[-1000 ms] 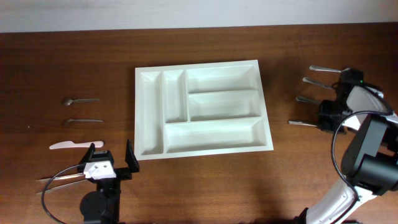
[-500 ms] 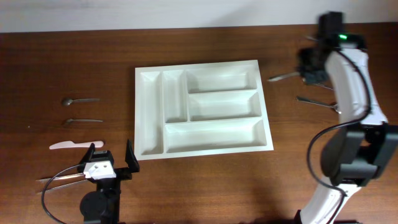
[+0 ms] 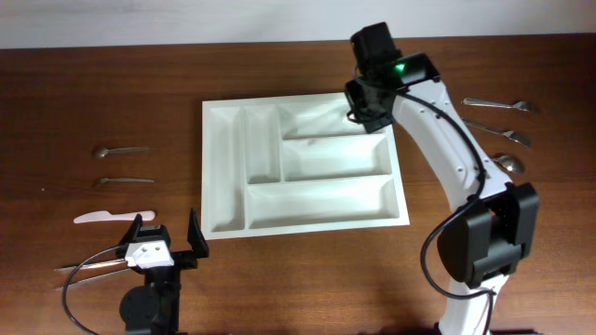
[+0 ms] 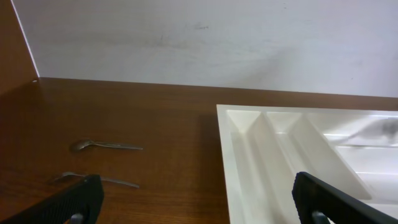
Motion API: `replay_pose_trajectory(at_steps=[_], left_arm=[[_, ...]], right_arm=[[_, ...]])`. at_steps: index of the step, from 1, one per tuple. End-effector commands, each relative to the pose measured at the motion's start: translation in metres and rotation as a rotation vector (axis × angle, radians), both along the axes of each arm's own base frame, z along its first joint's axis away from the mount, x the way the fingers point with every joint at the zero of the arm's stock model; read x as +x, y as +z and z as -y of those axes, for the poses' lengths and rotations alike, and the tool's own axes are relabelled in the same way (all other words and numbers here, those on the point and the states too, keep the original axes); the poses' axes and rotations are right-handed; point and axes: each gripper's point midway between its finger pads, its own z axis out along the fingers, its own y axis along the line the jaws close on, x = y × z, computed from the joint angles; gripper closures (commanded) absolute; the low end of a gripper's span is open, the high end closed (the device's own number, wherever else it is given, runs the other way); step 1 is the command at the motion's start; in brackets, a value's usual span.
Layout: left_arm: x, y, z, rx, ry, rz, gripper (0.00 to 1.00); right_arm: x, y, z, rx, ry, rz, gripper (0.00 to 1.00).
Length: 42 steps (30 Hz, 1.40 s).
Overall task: Pack container
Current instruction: 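Carry the spoon with the right gripper into the tray's top compartment, then release the spoon and move the right gripper back to the cutlery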
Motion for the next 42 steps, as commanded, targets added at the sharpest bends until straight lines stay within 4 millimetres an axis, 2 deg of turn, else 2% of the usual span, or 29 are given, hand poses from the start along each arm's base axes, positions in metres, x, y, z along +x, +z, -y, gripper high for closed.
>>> replay_pose_trajectory(at_steps=[1,4,6,7,8,10,11,13,15,16,19,22,25,27,34,42], left_arm=[[0.000,-0.001,0.004,0.011,-0.020,0.001,0.01],[0.000,-0.001,0.004,0.011,-0.020,0.001,0.01],[0.000,-0.001,0.004,0.011,-0.020,0.001,0.01],[0.000,-0.001,0.004,0.011,-0.020,0.001,0.01],[0.000,-0.001,0.004,0.011,-0.020,0.001,0.01],[0.000,-0.001,0.004,0.011,-0.020,0.001,0.01],[0.000,-0.001,0.004,0.011,-0.020,0.001,0.01],[0.000,-0.001,0.004,0.011,-0.020,0.001,0.01],[0.000,-0.001,0.004,0.011,-0.020,0.001,0.01],[0.000,-0.001,0.004,0.011,-0.020,0.001,0.01],[0.000,-0.001,0.004,0.011,-0.020,0.001,0.01],[0.000,-0.001,0.004,0.011,-0.020,0.001,0.01],[0.000,-0.001,0.004,0.011,-0.020,0.001,0.01],[0.000,-0.001,0.004,0.011,-0.020,0.001,0.01],[0.000,-0.001,0.004,0.011,-0.020,0.001,0.01],[0.000,-0.001,0.004,0.011,-0.020,0.001,0.01]], right_arm=[[0.006,-0.024,-0.006,0.013,-0.068,-0.039,0.92],[0.005,-0.035,-0.007,0.005,-0.065,-0.063,0.92],[0.009,-0.037,-0.003,-0.002,-0.085,-0.056,0.85],[0.011,-0.036,-0.001,-0.001,-0.090,-0.049,0.78],[0.013,-0.035,0.003,-0.001,-0.100,-0.044,0.66],[0.017,-0.035,0.018,-0.013,-0.131,-0.043,0.32],[0.017,-0.036,0.031,-0.026,-0.153,-0.052,0.23],[0.013,-0.039,0.061,-0.068,-0.196,-0.083,0.13],[0.000,-0.043,0.110,-0.119,-0.286,-0.154,0.07],[-0.004,-0.044,0.126,-0.126,-0.318,-0.174,0.04],[-0.008,-0.045,0.178,-0.125,-0.406,-0.198,0.04],[-0.014,-0.048,0.219,-0.116,-0.496,-0.210,0.04],[-0.021,-0.057,0.251,-0.107,-0.568,-0.237,0.04],[-0.025,-0.067,0.266,-0.096,-0.600,-0.261,0.04],[-0.036,-0.107,0.288,-0.036,-0.620,-0.356,0.03],[-0.035,-0.125,0.304,-0.054,-0.649,-0.362,0.03]])
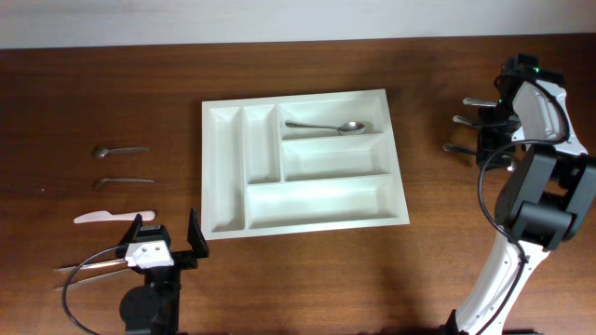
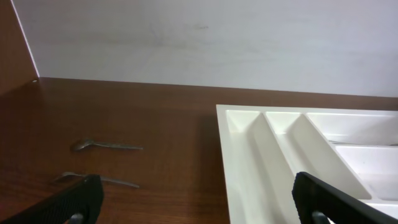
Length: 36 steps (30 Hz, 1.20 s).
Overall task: Pack container
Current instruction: 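Release the spoon and move the right gripper back to the cutlery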
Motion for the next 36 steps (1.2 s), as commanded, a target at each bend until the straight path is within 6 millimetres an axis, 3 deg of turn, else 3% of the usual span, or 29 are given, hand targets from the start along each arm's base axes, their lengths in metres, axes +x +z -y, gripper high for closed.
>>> replay_pose_trajectory(at_steps=[1,11,18,21,25,29,31,36], left_arm=[[0.000,-0.001,0.004,0.011,-0.020,0.001,0.01],[0.000,-0.001,0.004,0.011,-0.020,0.001,0.01],[0.000,-0.001,0.004,0.011,-0.020,0.001,0.01],[0.000,-0.001,0.004,0.011,-0.020,0.001,0.01],[0.000,-0.001,0.004,0.011,-0.020,0.001,0.01],[0.000,-0.001,0.004,0.011,-0.020,0.001,0.01],[0.000,-0.001,0.004,0.011,-0.020,0.001,0.01],[0.000,-0.001,0.004,0.011,-0.020,0.001,0.01]], right_arm=[[0.002,-0.005,0.007,-0.006,-0.006,0.003,0.03],[-0.004,-0.029,0.003,0.028,-0.009,-0.053,0.03],[-0.005,-0.032,0.003,0.030,-0.010,-0.060,0.03],[-0.007,-0.036,0.002,0.035,-0.010,-0.070,0.19],[-0.007,-0.036,0.002,0.034,-0.009,-0.071,0.57],[-0.007,-0.035,0.002,0.035,0.002,-0.073,0.89],[-0.007,-0.035,0.001,0.035,0.004,-0.073,0.95],[-0.005,-0.028,-0.006,0.033,0.024,-0.073,0.96]])
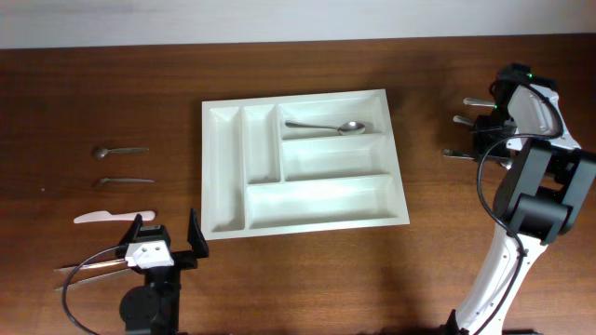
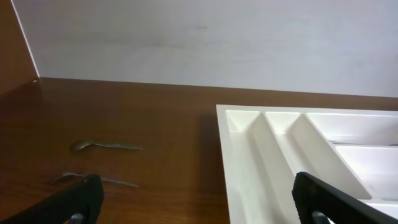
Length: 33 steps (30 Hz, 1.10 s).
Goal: Pack container
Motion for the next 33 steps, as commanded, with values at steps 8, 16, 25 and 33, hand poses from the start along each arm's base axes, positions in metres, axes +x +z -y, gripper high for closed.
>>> replay_pose_trajectory(at_steps=[8,16,25,33], left_arm=[[0.000,-0.001,0.004,0.011,-0.020,0.001,0.01],[0.000,-0.001,0.004,0.011,-0.020,0.001,0.01],[0.000,-0.001,0.004,0.011,-0.020,0.001,0.01],[0.000,-0.001,0.004,0.011,-0.020,0.001,0.01]], right_arm=[[0.047,0.067,-0.049,-0.037,0.161,0.133,0.96],[0.086,0.119,-0.163,0.023,0.321,0.287,0.96],[0.070,0.118,-0.284,0.088,0.357,0.293,0.94],[0.075,0.114,-0.315,0.097,0.377,0.332,0.80]])
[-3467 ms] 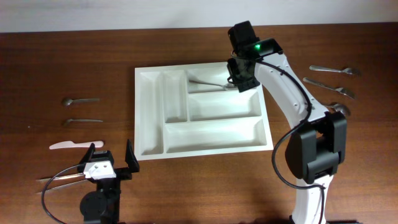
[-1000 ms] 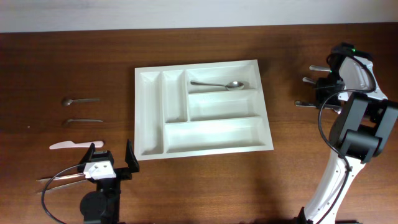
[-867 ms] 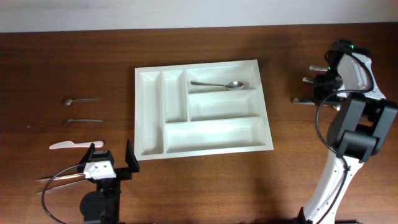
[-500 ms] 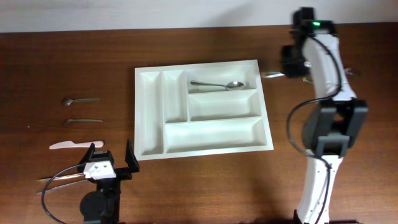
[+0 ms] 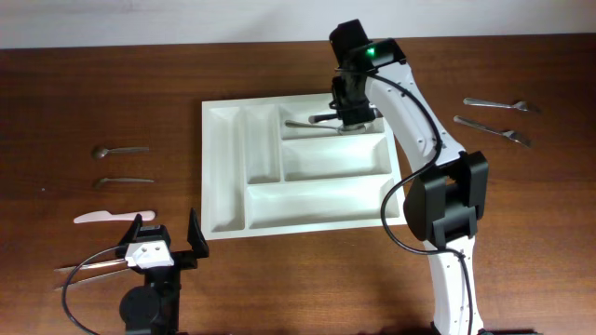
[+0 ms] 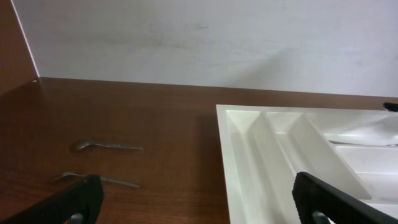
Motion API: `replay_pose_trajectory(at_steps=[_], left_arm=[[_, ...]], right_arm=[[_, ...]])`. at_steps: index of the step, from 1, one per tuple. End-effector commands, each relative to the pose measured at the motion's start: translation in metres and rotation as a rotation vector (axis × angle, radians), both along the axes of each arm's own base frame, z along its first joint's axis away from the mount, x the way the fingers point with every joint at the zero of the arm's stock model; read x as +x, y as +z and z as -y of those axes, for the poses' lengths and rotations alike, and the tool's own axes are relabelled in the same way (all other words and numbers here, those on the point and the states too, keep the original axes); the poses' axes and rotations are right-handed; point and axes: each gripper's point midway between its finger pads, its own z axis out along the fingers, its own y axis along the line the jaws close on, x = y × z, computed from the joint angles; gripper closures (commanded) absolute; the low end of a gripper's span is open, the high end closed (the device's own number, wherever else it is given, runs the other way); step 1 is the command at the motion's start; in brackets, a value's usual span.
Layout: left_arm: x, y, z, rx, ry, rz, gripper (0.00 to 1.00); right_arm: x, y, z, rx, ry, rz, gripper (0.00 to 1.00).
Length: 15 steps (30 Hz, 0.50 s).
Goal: Pack container
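Note:
The white cutlery tray (image 5: 228, 177) lies mid-table. My right gripper (image 5: 352, 113) hangs over its top right compartment, shut on a spoon (image 5: 321, 118) whose handle sticks out to the left. Another spoon (image 6: 364, 144) lies in that compartment just below it. My left gripper (image 5: 168, 244) rests open near the table's front left, nothing between its fingers (image 6: 74, 200); the tray's left edge (image 6: 227, 155) lies ahead of it.
A spoon (image 5: 501, 104) and a fork (image 5: 492, 130) lie at the far right. On the left are two small spoons (image 5: 119, 149) (image 5: 126, 180), a white knife (image 5: 107, 217) and thin sticks (image 5: 88, 270) beside the left arm's base.
My right gripper was at the far right over the loose cutlery; now it is over the tray's top right compartment holding a spoon. The lowest spoon at the right is gone. The left arm is unmoved.
First my right gripper was over the top right compartment, with three utensils lying at the right. Then a spoon lay in that compartment and the gripper was at the right-hand cutlery, staying there. Now it is back over the compartment with a second spoon.

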Motion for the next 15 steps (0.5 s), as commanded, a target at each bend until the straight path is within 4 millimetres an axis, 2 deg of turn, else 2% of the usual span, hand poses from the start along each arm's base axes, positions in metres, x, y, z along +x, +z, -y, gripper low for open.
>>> replay_pose_trajectory(at_steps=[1,5,8,10,15], left_arm=[[0.000,-0.001,0.004,0.011,-0.020,0.001,0.01],[0.000,-0.001,0.004,0.011,-0.020,0.001,0.01],[0.000,-0.001,0.004,0.011,-0.020,0.001,0.01],[0.000,-0.001,0.004,0.011,-0.020,0.001,0.01],[0.000,-0.001,0.004,0.011,-0.020,0.001,0.01]], right_arm=[[0.005,0.013,0.004,0.005,-0.046,0.034,0.73],[0.005,0.009,0.007,-0.004,-0.046,0.027,0.43],[0.010,0.010,0.024,-0.077,-0.028,0.050,0.22],[0.014,0.011,0.046,-0.139,-0.037,0.057,0.12],[0.020,0.010,0.131,-0.177,-0.174,0.021,0.04]])
